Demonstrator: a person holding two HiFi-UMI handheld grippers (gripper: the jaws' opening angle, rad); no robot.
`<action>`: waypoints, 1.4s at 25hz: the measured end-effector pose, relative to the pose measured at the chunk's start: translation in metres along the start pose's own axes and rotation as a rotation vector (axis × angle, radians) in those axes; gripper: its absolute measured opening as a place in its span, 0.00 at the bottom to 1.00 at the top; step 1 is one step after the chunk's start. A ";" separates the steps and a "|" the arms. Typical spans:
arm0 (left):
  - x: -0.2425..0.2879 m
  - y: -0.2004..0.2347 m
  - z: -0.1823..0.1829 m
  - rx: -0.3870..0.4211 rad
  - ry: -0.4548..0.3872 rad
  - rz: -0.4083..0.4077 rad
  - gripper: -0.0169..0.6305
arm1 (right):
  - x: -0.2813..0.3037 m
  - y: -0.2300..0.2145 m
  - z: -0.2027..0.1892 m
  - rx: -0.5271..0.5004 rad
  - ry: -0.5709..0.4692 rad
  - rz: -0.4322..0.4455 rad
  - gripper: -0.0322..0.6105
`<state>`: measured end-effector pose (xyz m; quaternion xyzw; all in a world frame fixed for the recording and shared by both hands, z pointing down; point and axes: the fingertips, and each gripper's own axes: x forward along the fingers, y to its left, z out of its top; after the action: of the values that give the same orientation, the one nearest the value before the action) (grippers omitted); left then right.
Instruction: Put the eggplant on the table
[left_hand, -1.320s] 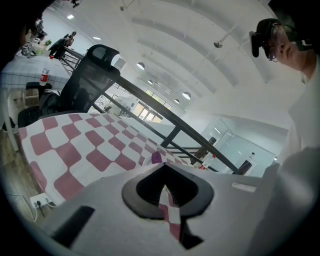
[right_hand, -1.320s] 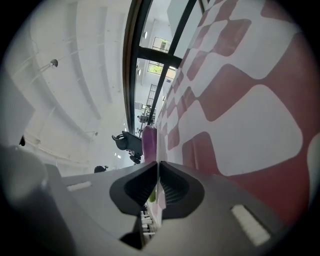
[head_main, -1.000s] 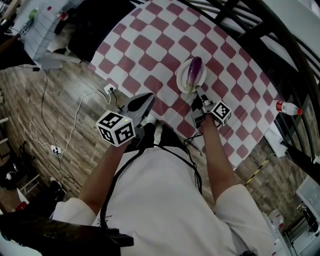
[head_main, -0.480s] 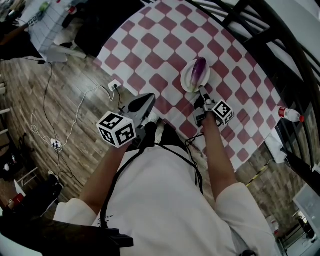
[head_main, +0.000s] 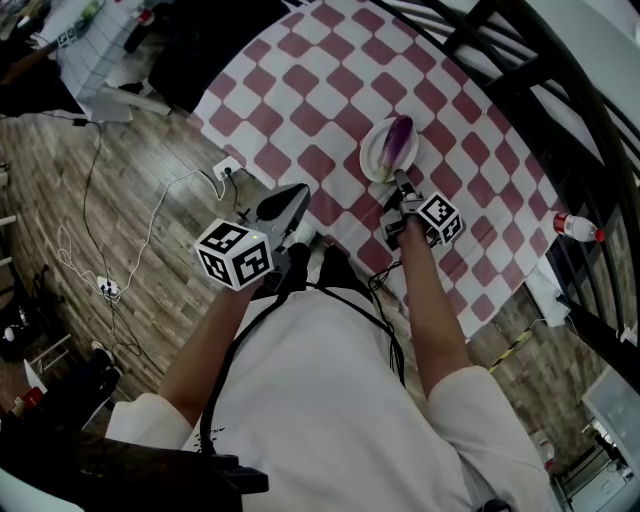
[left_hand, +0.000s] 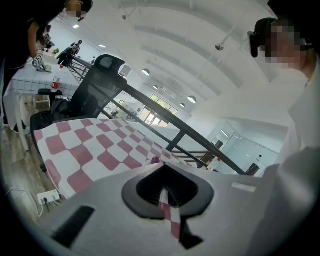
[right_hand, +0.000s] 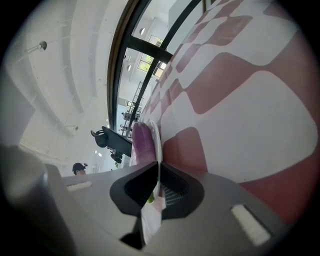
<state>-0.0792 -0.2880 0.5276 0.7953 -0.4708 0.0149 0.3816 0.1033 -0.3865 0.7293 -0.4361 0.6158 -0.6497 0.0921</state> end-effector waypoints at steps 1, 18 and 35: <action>0.000 0.000 -0.001 -0.001 0.002 0.000 0.04 | 0.000 -0.001 0.000 -0.004 -0.003 -0.015 0.09; -0.003 -0.006 0.008 0.038 0.012 -0.030 0.04 | 0.001 -0.008 -0.001 -0.146 0.038 -0.278 0.17; -0.010 -0.013 0.025 0.060 -0.007 -0.091 0.04 | -0.042 0.032 -0.005 -0.137 -0.015 -0.121 0.22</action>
<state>-0.0831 -0.2922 0.4979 0.8271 -0.4348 0.0087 0.3562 0.1119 -0.3622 0.6826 -0.4827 0.6305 -0.6072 0.0276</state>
